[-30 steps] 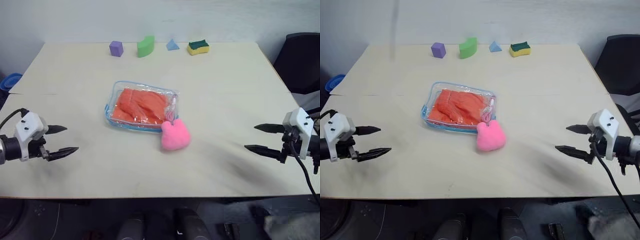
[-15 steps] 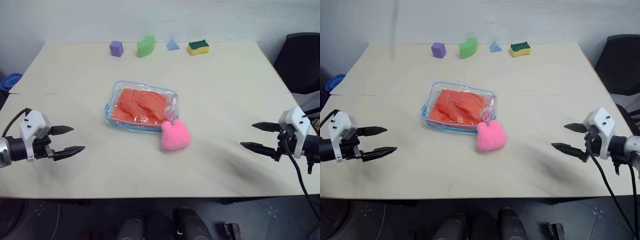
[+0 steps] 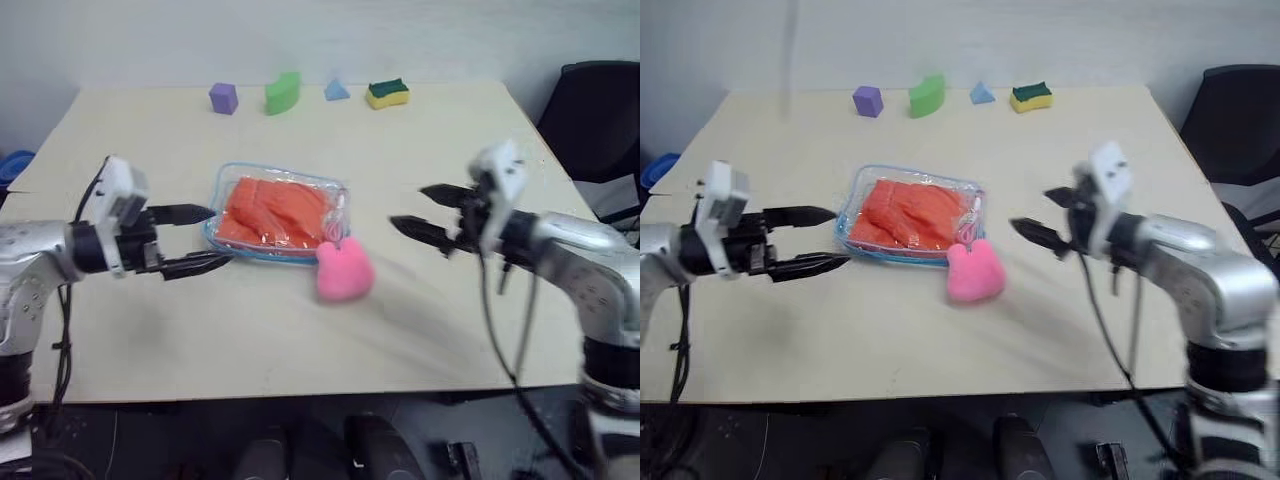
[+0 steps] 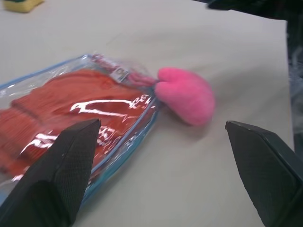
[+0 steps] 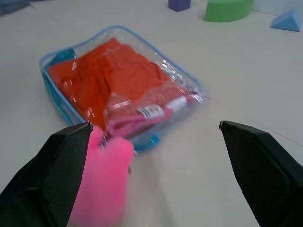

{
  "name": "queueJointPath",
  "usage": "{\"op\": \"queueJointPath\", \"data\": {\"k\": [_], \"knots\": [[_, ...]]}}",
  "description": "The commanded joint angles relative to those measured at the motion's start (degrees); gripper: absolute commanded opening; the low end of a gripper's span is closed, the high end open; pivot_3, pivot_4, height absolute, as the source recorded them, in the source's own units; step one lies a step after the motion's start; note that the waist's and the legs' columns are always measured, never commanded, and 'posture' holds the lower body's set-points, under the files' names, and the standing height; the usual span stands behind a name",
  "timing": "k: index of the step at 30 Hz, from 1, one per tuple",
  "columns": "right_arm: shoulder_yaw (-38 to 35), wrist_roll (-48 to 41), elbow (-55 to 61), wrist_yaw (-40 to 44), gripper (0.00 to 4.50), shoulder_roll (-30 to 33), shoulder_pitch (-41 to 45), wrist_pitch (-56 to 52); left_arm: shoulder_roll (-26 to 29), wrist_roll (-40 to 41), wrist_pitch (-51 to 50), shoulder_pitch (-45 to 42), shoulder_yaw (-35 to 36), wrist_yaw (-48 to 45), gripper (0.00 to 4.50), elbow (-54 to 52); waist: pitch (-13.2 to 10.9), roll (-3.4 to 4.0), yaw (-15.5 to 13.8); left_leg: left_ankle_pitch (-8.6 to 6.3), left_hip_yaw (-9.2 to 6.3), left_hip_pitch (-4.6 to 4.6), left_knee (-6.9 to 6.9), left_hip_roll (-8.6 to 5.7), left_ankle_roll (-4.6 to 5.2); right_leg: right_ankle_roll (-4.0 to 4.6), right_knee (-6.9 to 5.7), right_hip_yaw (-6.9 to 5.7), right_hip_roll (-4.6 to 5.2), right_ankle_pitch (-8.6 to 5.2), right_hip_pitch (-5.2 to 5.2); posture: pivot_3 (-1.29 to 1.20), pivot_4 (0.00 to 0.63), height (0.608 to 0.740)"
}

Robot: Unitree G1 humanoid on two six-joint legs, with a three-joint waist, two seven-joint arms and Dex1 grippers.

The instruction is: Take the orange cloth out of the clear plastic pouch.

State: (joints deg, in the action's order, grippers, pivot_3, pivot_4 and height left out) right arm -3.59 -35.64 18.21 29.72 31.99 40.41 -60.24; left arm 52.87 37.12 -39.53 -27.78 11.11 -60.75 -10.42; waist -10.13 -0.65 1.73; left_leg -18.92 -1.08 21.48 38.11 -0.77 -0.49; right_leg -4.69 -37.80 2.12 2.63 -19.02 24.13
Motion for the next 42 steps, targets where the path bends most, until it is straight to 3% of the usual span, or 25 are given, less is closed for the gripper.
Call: {"op": "queueJointPath", "data": {"k": [1, 9, 16, 19, 30, 36, 42], "knots": [[5.65, 4.29, -2.54, -4.77, 4.5, -4.01, 3.05, -0.59, -0.86, -2.65, 2.69, -2.6, -3.55, -0.82, 4.49, 0.74, 0.02, -0.03, 0.01, 0.02, 0.03, 0.13, 0.03, 0.0, -0.02, 0.0, -0.07, -0.01, 0.0, 0.0, 0.17, 0.0, 0.15, 0.74], [15.05, 12.56, -9.24, -7.05, 4.5, -10.62, 5.01, 4.05, -3.12, -5.8, 5.71, -3.23, -5.87, -0.15, 4.49, 1.67, 0.03, -0.04, 0.28, 0.01, 0.05, 1.64, 1.0, -0.04, 0.04, -0.07, -0.43, -0.07, 0.02, 0.04, 1.43, 0.0, 0.15, 0.74], [14.33, 17.15, -17.57, -8.39, 4.5, -15.36, 7.8, 9.69, -3.02, -6.48, 6.86, -1.2, -4.95, 0.68, 4.49, 1.26, 0.03, -0.04, 0.55, 0.03, 0.03, 1.56, 1.1, -0.05, 0.05, -0.07, -0.78, -0.06, 0.01, 0.05, 1.45, 0.0, 0.15, 0.74], [14.08, 18.2, -19.79, -7.93, 3.9, -16.19, 8.11, 11.37, -3.18, -6.33, 6.86, -0.87, -4.7, 1.38, 4.5, 0.94, 0.03, -0.04, 0.68, 0.03, 0.03, 1.57, 1.1, -0.06, 0.05, -0.06, -0.77, -0.06, 0.02, 0.05, 1.45, 0.0, 0.15, 0.74], [11.68, 18.46, -19.56, -7.04, 0.12, -17.33, 7.95, 11.76, -4.32, -6.23, 7.42, -1.78, -5.49, 1.85, 4.5, 1.8, 0.03, -0.04, 1.39, 0.03, 0.02, 1.57, 1.09, -0.06, 0.05, -0.07, -0.79, -0.08, 0.02, 0.05, 1.45, 0.0, 0.15, 0.74], [5.24, 18.05, -14.98, -7.6, 0.02, -12.48, 6.73, 10.18, -6.64, -7.15, 8.68, -4.23, -7.68, 0.72, 4.5, 3.39, 0.04, -0.04, 1.13, 0.03, -0.01, 1.58, 1.1, -0.08, 0.05, -0.07, -0.81, -0.09, 0.03, 0.05, 1.44, 0.0, 0.15, 0.74], [-6.77, 18.83, -6.48, -5.78, 0.02, 3.63, -4.0, 7.67, -9.59, -8.61, 10.21, -7.97, -10.71, -1.12, 4.5, 6.1, 0.04, -0.05, -0.36, 0.02, 0.0, 1.59, 1.1, -0.14, 0.08, -0.07, -0.78, -0.08, 0.07, 0.05, 1.43, 0.0, 0.15, 0.74]]}}
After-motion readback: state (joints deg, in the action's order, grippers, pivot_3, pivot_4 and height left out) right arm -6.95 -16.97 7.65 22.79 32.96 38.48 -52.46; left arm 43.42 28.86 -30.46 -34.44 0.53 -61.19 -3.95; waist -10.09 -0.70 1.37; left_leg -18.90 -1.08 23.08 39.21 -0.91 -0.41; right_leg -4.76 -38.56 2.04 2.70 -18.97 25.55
